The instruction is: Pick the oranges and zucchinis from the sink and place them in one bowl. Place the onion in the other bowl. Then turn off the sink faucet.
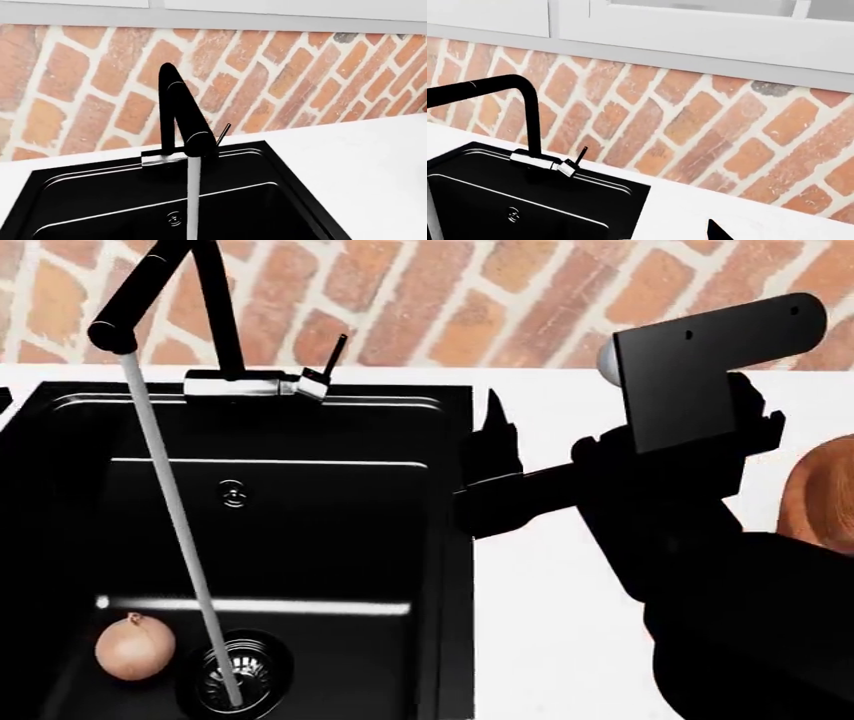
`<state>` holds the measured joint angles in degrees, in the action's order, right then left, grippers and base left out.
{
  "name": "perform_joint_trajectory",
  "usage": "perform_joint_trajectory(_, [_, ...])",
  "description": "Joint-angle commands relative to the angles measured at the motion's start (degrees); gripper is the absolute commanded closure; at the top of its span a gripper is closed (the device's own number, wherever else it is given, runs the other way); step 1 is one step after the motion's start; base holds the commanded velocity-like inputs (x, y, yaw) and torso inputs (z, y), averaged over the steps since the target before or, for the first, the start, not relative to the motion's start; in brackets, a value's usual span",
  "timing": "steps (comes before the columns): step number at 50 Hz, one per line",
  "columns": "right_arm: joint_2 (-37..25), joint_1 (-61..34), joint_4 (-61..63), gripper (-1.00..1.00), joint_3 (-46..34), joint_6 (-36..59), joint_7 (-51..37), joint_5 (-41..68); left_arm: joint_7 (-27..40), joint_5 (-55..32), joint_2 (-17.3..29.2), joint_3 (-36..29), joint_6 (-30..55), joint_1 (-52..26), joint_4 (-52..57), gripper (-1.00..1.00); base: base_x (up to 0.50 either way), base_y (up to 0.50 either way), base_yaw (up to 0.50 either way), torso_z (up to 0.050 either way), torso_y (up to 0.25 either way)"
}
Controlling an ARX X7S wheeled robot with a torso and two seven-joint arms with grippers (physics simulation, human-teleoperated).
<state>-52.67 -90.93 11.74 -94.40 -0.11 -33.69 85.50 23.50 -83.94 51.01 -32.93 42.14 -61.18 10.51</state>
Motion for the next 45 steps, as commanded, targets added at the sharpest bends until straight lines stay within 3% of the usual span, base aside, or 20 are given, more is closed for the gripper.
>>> perform_joint_trajectory(1, [-0.7,0.4,0.5,-1.0,0.3,-0.2,-0.6,0.1,-0.3,-0.3,-0.4,-0.4,0.4,0.0,0.0,-1.0,0.0,0.5,0.0,0.0,0.0])
perform_joint_trajectory(24, [-1.9,3.5,0.7,-1.0,0.7,-3.1,-1.8,-0.8,0.0,0.8,-0.7,-0.5,0.2,-0.6,-0.7,-1.0,0.01,0.1,0.0,0.0,0.0])
perform_joint_trajectory(45, [-2.0,3.2,1.1,-1.0,1.1,-2.3,-2.1,-0.4,0.2,-0.4,-0.4,0.0,0.1,-0.2,-0.2,-1.0,0.14,0.32,0.0,0.0,0.0])
